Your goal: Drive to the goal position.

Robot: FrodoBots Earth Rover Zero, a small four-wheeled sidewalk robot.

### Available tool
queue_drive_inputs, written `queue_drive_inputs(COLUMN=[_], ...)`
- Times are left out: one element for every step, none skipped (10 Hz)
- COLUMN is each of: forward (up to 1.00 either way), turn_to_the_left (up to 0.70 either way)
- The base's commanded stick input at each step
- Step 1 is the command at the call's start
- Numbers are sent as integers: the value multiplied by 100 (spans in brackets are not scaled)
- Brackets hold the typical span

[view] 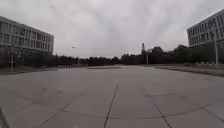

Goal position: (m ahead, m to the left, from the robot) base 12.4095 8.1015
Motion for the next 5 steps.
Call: queue_drive_inputs(forward=[100,100,100,100,100], turn_to_the_left=[0,0,0,0,0])
